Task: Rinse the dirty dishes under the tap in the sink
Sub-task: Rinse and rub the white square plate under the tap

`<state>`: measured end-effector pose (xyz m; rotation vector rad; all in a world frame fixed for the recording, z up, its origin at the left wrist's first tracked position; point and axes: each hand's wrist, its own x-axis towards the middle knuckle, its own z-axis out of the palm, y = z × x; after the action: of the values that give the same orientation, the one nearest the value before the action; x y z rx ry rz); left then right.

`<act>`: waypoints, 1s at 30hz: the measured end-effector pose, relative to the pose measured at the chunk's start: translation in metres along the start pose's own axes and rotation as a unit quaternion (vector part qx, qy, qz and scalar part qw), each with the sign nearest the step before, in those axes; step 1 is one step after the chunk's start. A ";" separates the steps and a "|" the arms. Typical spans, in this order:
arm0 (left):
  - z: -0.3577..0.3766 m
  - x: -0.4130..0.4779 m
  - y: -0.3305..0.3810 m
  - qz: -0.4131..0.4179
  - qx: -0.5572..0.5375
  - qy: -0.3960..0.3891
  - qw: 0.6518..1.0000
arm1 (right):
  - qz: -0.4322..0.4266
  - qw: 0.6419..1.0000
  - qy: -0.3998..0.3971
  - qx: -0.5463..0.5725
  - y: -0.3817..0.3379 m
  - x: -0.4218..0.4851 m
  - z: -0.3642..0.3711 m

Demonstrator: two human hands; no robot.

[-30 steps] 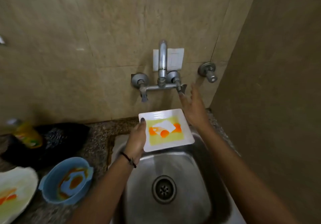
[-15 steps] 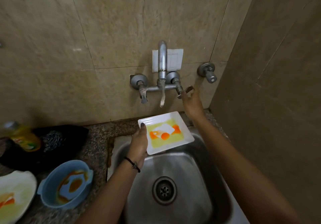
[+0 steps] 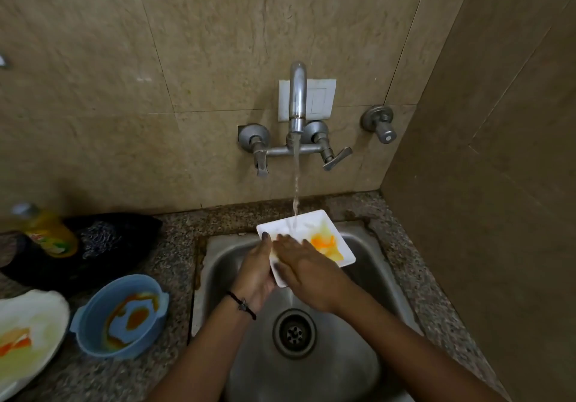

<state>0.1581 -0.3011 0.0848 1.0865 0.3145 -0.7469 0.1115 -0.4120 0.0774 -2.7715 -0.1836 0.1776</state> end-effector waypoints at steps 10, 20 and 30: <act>-0.008 -0.003 -0.005 -0.002 -0.040 -0.008 0.999 | 0.038 0.999 0.033 -0.011 0.009 -0.009 0.004; -0.020 0.006 -0.009 0.011 -0.036 0.012 0.999 | 0.039 0.991 0.103 -0.075 0.020 -0.035 0.013; -0.023 0.012 -0.018 -0.014 -0.085 0.021 0.996 | 0.030 0.987 0.149 -0.051 0.014 -0.045 0.012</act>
<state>0.1568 -0.2903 0.0552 0.9402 0.4227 -0.7095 0.0670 -0.4273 0.0659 -2.8631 -0.0331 -0.2386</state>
